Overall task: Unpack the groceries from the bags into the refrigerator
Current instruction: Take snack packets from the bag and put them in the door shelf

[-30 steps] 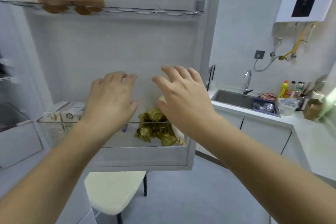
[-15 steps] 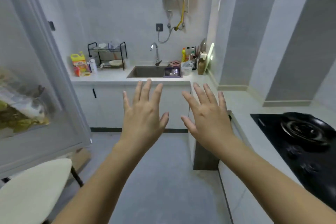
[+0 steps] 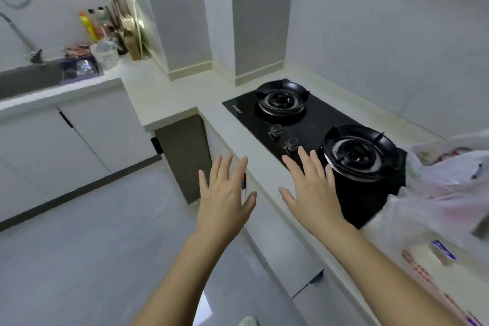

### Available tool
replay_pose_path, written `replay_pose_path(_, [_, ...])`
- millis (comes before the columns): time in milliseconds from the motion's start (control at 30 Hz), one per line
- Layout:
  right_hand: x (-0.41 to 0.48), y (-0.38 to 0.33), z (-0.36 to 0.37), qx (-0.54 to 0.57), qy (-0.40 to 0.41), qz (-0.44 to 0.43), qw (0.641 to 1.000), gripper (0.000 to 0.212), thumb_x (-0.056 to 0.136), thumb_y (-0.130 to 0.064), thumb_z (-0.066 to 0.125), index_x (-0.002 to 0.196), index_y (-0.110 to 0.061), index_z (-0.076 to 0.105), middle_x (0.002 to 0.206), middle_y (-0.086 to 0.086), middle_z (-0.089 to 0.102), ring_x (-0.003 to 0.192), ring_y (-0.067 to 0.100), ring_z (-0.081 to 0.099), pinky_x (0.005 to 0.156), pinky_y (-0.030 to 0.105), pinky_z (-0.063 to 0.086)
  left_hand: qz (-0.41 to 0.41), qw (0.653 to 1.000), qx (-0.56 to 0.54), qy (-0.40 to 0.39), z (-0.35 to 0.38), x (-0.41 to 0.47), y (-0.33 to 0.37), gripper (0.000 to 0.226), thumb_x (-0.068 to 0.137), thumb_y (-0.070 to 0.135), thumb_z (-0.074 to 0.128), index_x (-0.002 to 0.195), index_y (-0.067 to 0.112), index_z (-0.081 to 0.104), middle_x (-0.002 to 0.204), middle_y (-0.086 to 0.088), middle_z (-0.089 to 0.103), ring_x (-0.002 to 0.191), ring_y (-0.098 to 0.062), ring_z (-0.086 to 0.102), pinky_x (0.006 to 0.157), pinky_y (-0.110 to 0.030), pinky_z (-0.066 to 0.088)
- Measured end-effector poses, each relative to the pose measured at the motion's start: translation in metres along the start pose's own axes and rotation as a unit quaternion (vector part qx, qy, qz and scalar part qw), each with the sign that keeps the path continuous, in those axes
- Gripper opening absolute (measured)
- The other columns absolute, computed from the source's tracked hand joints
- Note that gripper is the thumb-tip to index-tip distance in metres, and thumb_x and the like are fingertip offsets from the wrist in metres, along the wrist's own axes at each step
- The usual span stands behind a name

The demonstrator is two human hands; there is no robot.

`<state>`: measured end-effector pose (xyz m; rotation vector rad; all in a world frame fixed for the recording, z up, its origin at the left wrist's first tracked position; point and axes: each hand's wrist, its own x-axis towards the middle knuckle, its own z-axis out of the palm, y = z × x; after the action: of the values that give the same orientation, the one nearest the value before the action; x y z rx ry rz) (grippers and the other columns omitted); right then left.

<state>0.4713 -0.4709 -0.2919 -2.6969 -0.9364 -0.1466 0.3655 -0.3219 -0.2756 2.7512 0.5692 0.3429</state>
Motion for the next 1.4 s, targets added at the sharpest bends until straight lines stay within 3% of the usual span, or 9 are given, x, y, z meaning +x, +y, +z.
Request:
replay_pose_path(200, [-0.024, 0.071, -0.007, 0.039, 0.007, 0.148, 0.988, 0.057, 0.097, -0.034, 0.053, 0.15, -0.026, 0.032, 0.163, 0.002, 0.012, 0.151, 0.022, 0.001, 0.121, 0.046, 0.007, 0.13, 0.986, -0.066, -0.076, 0.05, 0.047, 0.054, 0.067, 0.095, 0.04, 0.053, 0.153, 0.028, 0.022, 0.161, 0.0, 0.013, 0.15, -0.021, 0.001, 0.121, -0.047, 0.008])
replay_pose_path(367, [-0.067, 0.13, -0.017, 0.058, 0.103, 0.237, 0.964, 0.036, 0.086, -0.015, 0.066, 0.122, -0.013, 0.063, 0.131, 0.007, 0.056, 0.122, 0.03, 0.053, 0.099, 0.041, 0.043, 0.239, 0.956, -0.149, -0.086, 0.093, 0.054, 0.111, 0.053, 0.088, 0.03, 0.065, 0.138, 0.021, 0.05, 0.144, 0.002, 0.044, 0.136, -0.017, 0.037, 0.107, -0.035, 0.034])
replay_pose_path(467, [-0.104, 0.162, -0.023, 0.066, 0.123, 0.295, 0.945, 0.025, 0.082, -0.007, 0.069, 0.106, -0.013, 0.068, 0.111, 0.003, 0.061, 0.102, 0.027, 0.06, 0.086, 0.039, 0.051, 0.307, 0.928, -0.187, -0.095, 0.115, 0.044, 0.148, 0.043, 0.084, 0.027, 0.066, 0.126, 0.019, 0.059, 0.127, 0.003, 0.055, 0.118, -0.015, 0.05, 0.094, -0.032, 0.044])
replay_pose_path(633, [-0.151, 0.211, -0.025, 0.087, 0.072, 0.398, 0.91, 0.018, 0.084, -0.012, 0.066, 0.101, -0.019, 0.069, 0.105, -0.005, 0.066, 0.097, 0.021, 0.065, 0.08, 0.036, 0.053, 0.374, 0.897, -0.177, -0.158, 0.153, 0.022, 0.201, 0.032, 0.081, 0.026, 0.063, 0.112, 0.021, 0.065, 0.109, 0.006, 0.062, 0.097, -0.018, 0.059, 0.078, -0.031, 0.045])
replay_pose_path(800, [-0.185, 0.254, -0.015, 0.094, -0.067, 0.474, 0.873, 0.015, 0.089, -0.023, 0.062, 0.102, -0.028, 0.065, 0.104, -0.011, 0.068, 0.092, 0.014, 0.064, 0.079, 0.031, 0.053, 0.412, 0.872, -0.128, -0.233, 0.198, 0.007, 0.242, 0.028, 0.078, 0.02, 0.059, 0.104, 0.017, 0.068, 0.1, 0.001, 0.064, 0.089, -0.024, 0.062, 0.075, -0.038, 0.05])
replay_pose_path(1033, [-0.206, 0.283, 0.003, 0.09, -0.185, 0.494, 0.845, 0.047, 0.087, -0.015, 0.066, 0.131, -0.029, 0.054, 0.132, -0.007, 0.055, 0.116, 0.013, 0.056, 0.088, 0.029, 0.049, 0.43, 0.85, 0.013, -0.305, 0.253, 0.014, 0.305, 0.047, 0.089, 0.01, 0.054, 0.136, 0.015, 0.051, 0.131, -0.008, 0.051, 0.12, -0.029, 0.046, 0.097, -0.037, 0.039])
replay_pose_path(1167, [-0.213, 0.291, 0.012, 0.091, -0.228, 0.488, 0.837, 0.067, 0.081, -0.011, 0.068, 0.141, -0.028, 0.044, 0.139, -0.002, 0.045, 0.124, 0.017, 0.048, 0.092, 0.031, 0.048, 0.438, 0.831, 0.105, -0.326, 0.271, 0.016, 0.329, 0.034, 0.09, 0.009, 0.051, 0.123, 0.014, 0.057, 0.119, -0.009, 0.061, 0.112, -0.027, 0.054, 0.097, -0.035, 0.038])
replay_pose_path(1333, [-0.213, 0.293, 0.019, 0.094, -0.258, 0.48, 0.833, 0.062, 0.084, -0.009, 0.067, 0.139, -0.024, 0.044, 0.135, 0.0, 0.042, 0.118, 0.018, 0.05, 0.089, 0.03, 0.049, 0.44, 0.811, 0.192, -0.334, 0.277, 0.013, 0.339, 0.014, 0.092, 0.007, 0.05, 0.096, 0.015, 0.06, 0.098, -0.004, 0.066, 0.088, -0.02, 0.058, 0.092, -0.03, 0.038])
replay_pose_path(1400, [-0.212, 0.293, 0.021, 0.095, -0.259, 0.478, 0.834, 0.058, 0.084, -0.007, 0.066, 0.136, -0.022, 0.046, 0.132, 0.001, 0.042, 0.116, 0.019, 0.05, 0.088, 0.03, 0.049, 0.441, 0.812, 0.199, -0.326, 0.28, 0.012, 0.337, 0.014, 0.091, 0.009, 0.051, 0.101, 0.013, 0.061, 0.094, -0.003, 0.063, 0.085, -0.019, 0.053, 0.089, -0.029, 0.038])
